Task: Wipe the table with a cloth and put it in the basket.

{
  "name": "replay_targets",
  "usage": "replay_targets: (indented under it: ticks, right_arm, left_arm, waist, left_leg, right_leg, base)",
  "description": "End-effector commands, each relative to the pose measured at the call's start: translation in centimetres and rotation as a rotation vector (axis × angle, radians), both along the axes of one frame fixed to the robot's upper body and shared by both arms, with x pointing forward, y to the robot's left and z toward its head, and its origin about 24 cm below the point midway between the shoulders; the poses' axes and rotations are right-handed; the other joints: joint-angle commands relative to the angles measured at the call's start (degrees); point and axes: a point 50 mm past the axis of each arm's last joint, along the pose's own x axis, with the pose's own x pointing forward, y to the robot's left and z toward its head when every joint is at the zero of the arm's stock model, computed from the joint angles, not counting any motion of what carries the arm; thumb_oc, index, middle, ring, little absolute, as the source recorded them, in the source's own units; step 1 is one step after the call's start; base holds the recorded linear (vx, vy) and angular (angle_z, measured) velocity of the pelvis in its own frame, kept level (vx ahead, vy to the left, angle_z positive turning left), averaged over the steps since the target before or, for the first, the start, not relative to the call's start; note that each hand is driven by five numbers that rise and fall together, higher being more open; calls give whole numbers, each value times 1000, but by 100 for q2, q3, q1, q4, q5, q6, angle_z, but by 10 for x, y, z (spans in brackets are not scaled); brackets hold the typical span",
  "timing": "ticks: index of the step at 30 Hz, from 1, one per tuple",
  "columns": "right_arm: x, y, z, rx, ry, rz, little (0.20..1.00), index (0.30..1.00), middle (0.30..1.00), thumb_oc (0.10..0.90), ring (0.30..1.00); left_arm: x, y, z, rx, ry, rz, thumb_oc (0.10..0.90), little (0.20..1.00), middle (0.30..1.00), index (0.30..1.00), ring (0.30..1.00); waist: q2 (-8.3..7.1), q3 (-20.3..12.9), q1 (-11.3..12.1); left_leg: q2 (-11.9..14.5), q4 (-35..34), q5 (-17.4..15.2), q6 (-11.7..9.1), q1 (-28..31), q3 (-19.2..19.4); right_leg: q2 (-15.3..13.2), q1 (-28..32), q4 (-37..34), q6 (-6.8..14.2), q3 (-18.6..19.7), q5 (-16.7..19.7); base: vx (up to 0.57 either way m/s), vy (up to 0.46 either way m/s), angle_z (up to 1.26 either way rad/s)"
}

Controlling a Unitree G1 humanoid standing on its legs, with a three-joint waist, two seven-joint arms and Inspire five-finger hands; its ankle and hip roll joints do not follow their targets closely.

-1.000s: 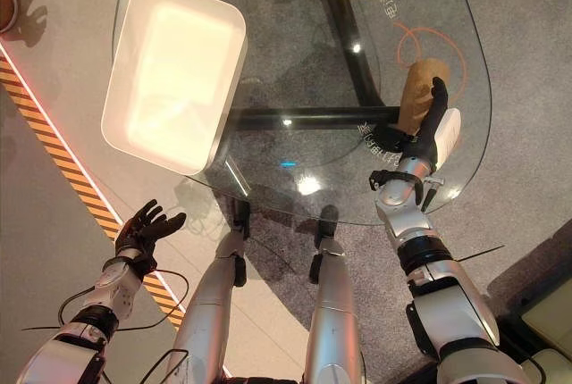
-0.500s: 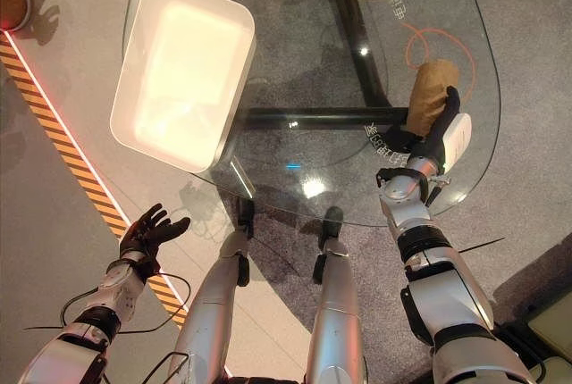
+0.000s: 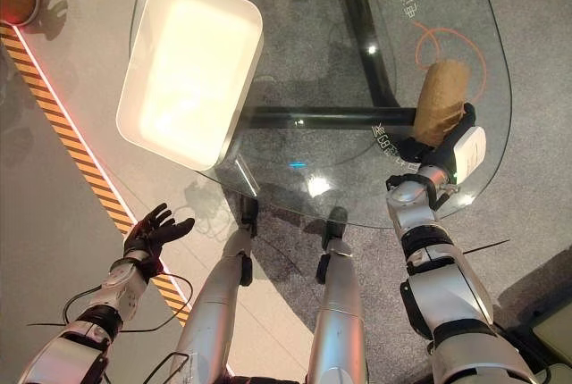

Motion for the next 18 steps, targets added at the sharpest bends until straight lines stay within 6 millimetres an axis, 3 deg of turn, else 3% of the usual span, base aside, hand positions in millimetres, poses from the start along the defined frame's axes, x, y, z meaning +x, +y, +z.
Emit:
replay_targets:
  ticks: [1, 11, 12, 13, 15, 18]
  right_arm:
    - [-7, -31, 35, -60, -111, -125, 900, 900, 900, 800, 900]
    - [-7, -37, 37, -51, -86, -146, 900, 900, 900, 800, 900]
    - [-7, -38, 36, -50, -75, -148, 782, 799, 799, 682, 799]
    - [-7, -39, 36, -40, -62, -149, 516, 571, 571, 416, 571]
    - [-8, -41, 34, -30, -48, -149, 200, 300, 300, 100, 300]
    - [-8, -43, 29, -2, -1, -141, 200, 300, 300, 100, 300]
  left_arm:
    - [2, 9, 4, 30, -5, 38, 800, 900, 900, 900, 900]
    - [4, 11, 6, 32, -3, 33, 800, 900, 900, 900, 900]
    - [4, 11, 5, 32, 0, 32, 800, 900, 900, 900, 900]
    - [5, 12, 7, 32, -2, 30, 800, 900, 900, 900, 900]
    - [5, 12, 7, 32, -1, 30, 800, 900, 900, 900, 900]
    - [5, 13, 7, 32, 0, 29, 800, 900, 900, 900, 900]
  waist:
    - [78, -116, -48]
    - [105, -116, -39]
    - [109, -116, -34]
    - [110, -116, -35]
    - [111, -116, -32]
    - [110, -116, -22]
  left_leg:
    - [-229, 851, -946, 46, -142, -244]
    - [-247, 903, -954, 53, -210, -270]
    - [-245, 908, -981, 49, -185, -270]
    - [-253, 890, -946, 51, -203, -279]
    - [-254, 886, -944, 53, -200, -280]
    - [-254, 872, -939, 57, -196, -285]
  right_leg:
    - [62, 54, -660, 67, -146, 468]
    - [75, -26, -599, 57, -130, 453]
    - [79, -2, -590, 57, -128, 423]
    - [78, -15, -613, 54, -128, 454]
    - [78, -15, -615, 53, -126, 454]
    - [85, -17, -610, 50, -129, 451]
  base:
    - [0, 0, 0]
    - [0, 0, 0]
    - [0, 0, 0]
    - [0, 0, 0]
    - [10, -1, 2]
    - [4, -1, 1]
